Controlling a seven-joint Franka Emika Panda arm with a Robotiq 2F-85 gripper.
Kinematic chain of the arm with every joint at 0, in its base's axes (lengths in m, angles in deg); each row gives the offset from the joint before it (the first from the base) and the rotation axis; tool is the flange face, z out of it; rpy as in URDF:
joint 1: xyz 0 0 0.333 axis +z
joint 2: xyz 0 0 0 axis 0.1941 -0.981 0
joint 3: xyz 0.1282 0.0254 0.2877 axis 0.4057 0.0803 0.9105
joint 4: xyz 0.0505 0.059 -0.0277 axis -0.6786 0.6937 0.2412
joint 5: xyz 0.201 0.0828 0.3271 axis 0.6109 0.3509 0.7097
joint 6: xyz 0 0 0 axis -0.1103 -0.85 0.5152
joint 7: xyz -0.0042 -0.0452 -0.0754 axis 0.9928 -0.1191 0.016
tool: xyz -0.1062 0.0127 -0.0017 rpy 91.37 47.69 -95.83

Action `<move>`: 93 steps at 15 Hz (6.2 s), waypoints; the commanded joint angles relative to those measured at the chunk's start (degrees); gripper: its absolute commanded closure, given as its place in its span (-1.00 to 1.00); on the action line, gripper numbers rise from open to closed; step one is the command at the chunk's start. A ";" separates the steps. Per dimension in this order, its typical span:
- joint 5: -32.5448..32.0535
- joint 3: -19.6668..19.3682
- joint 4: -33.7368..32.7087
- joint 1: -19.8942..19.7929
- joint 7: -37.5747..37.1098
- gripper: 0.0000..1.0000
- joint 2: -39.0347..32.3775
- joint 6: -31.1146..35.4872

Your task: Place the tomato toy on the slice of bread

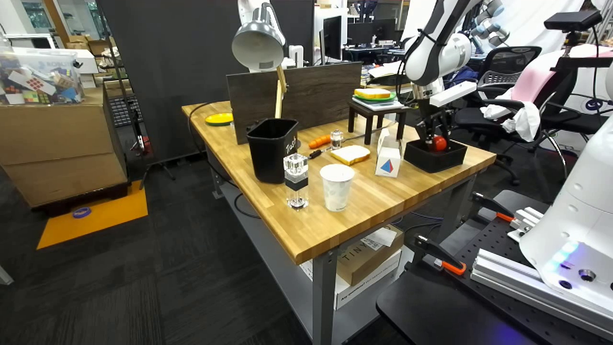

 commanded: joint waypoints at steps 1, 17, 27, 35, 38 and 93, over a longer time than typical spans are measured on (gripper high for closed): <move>-6.02 -1.75 2.88 2.09 -5.24 0.37 4.30 2.98; -15.82 8.80 2.76 9.05 -11.98 0.37 16.76 2.15; -16.55 14.09 2.60 12.56 -11.98 -0.13 15.26 1.89; -16.63 13.98 2.45 12.41 -11.98 0.37 14.78 2.16; -15.98 13.56 -0.30 12.05 -11.79 0.37 12.08 2.79; 4.79 8.47 -28.53 11.60 -4.16 -1.00 -19.42 2.20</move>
